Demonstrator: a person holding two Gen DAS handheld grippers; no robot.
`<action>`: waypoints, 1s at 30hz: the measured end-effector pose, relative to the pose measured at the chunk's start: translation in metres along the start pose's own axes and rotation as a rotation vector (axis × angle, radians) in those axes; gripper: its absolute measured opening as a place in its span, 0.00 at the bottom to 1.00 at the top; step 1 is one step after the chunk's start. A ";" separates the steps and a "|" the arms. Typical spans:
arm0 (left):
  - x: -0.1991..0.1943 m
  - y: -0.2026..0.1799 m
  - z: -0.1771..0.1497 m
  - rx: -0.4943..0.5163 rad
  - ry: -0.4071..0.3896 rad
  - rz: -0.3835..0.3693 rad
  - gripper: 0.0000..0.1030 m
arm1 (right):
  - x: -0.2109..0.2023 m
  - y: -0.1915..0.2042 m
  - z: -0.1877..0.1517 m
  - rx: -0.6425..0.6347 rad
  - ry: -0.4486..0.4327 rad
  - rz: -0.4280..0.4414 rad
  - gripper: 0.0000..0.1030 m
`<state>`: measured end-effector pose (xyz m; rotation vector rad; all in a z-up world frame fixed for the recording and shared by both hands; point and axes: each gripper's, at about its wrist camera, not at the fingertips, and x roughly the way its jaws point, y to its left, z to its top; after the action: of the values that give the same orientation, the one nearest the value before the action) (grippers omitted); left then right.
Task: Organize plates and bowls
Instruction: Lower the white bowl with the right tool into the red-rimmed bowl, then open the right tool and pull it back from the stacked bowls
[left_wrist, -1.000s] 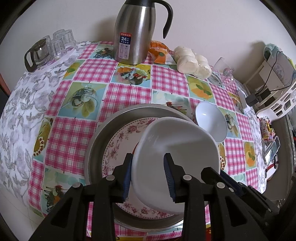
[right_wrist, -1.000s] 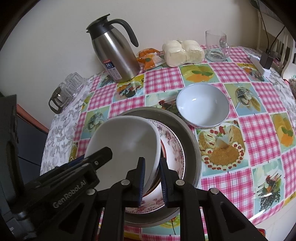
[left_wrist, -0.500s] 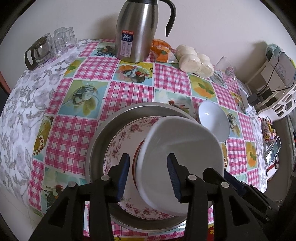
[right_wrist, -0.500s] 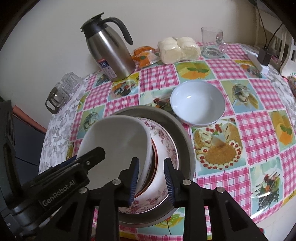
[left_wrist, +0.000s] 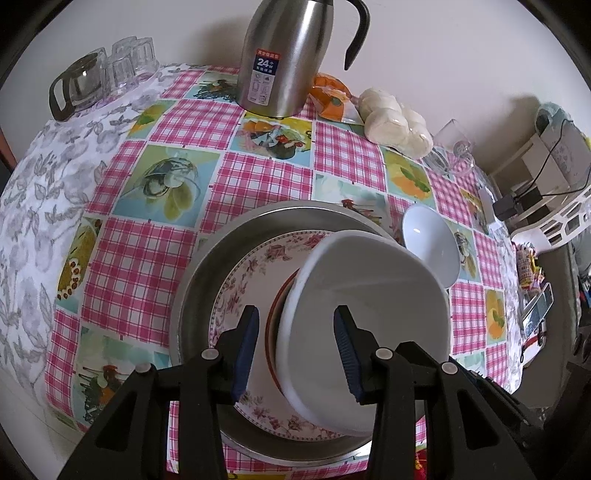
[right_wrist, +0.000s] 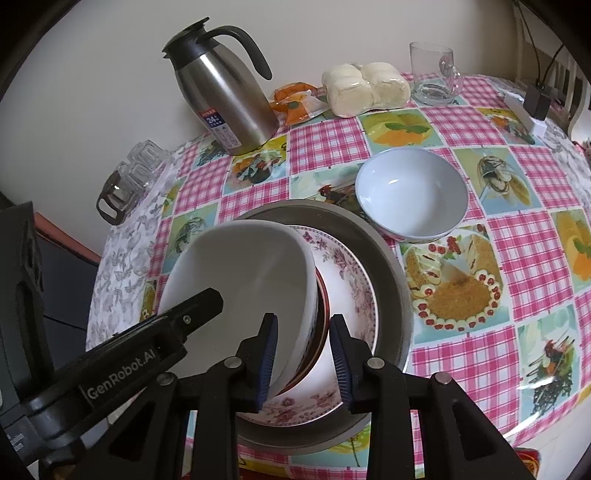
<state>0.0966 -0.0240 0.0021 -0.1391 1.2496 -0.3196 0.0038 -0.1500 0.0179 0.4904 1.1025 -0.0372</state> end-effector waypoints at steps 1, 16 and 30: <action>0.000 0.001 0.000 -0.003 0.000 -0.002 0.42 | 0.000 0.000 0.000 0.000 0.000 0.003 0.31; -0.001 0.003 0.002 -0.019 -0.023 -0.010 0.45 | 0.004 0.011 0.001 -0.031 -0.020 -0.007 0.32; -0.005 0.005 0.002 -0.016 -0.026 0.002 0.47 | -0.002 0.006 0.003 -0.023 -0.037 -0.010 0.31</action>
<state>0.0981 -0.0178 0.0061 -0.1553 1.2267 -0.3056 0.0074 -0.1464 0.0231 0.4622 1.0681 -0.0418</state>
